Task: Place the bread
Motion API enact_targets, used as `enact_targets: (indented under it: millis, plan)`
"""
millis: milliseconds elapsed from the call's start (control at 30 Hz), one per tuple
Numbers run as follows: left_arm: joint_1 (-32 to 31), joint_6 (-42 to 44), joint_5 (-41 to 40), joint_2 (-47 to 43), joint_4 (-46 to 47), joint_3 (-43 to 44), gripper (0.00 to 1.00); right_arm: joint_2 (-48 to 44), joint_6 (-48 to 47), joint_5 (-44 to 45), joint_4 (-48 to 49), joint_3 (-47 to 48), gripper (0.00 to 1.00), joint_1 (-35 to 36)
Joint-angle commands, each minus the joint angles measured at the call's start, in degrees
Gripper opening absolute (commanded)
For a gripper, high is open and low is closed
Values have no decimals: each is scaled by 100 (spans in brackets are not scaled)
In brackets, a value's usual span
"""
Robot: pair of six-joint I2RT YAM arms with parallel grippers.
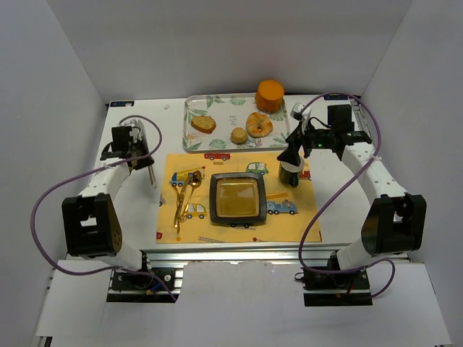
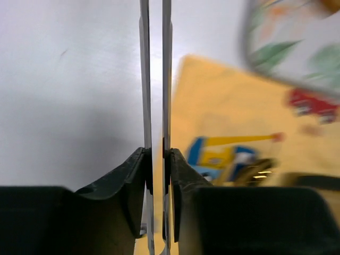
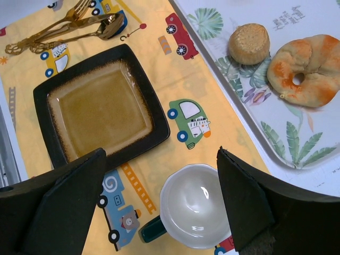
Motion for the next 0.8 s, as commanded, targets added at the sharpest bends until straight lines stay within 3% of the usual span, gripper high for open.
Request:
enact_targets:
  millis: [0,167,367,767]
  plan:
    - [-283,-1559,1023,-384,510,326,34,-175,186,-229,289,-86,88,-34]
    - [-433,-2562,1596,-138,714,615,42,-149,212,-300,394,-113,88,-52]
    - [-714,-3169,1789,310,792,1168,46,-131,247,-361,508,-157,88,-96]
    - [-1242,-3618,1281,1312,-121,2268,46,-263,458,-458,860,-490,88,-271]
